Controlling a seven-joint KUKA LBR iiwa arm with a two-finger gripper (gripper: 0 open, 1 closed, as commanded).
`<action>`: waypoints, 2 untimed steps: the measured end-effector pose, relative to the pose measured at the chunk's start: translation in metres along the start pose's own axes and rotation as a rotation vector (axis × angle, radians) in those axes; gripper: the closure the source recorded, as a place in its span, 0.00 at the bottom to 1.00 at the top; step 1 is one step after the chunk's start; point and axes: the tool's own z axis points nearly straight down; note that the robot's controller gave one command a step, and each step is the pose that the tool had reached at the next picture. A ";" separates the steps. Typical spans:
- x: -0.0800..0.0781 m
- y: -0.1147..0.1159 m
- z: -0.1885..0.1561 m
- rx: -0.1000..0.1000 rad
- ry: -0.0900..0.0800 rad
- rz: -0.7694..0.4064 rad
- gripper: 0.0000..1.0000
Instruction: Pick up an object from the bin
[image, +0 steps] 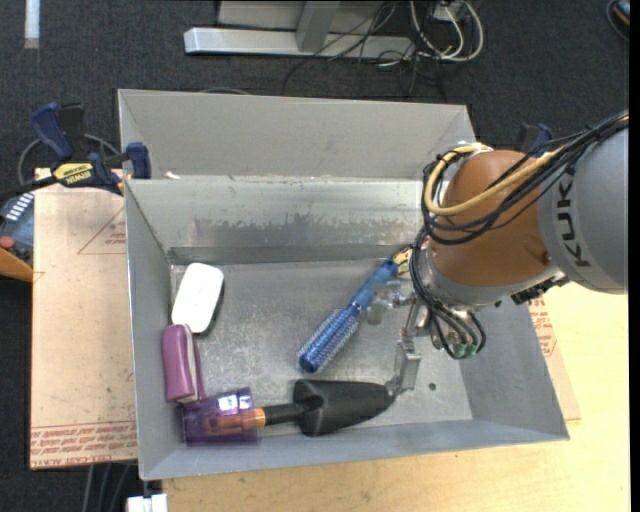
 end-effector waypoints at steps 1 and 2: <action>-0.002 0.000 -0.004 0.000 -0.008 0.000 0.00; -0.013 0.024 0.088 -0.002 -0.004 0.050 0.00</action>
Offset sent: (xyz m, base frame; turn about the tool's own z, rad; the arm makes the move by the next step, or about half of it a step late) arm 0.0112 0.0238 -0.0896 0.0517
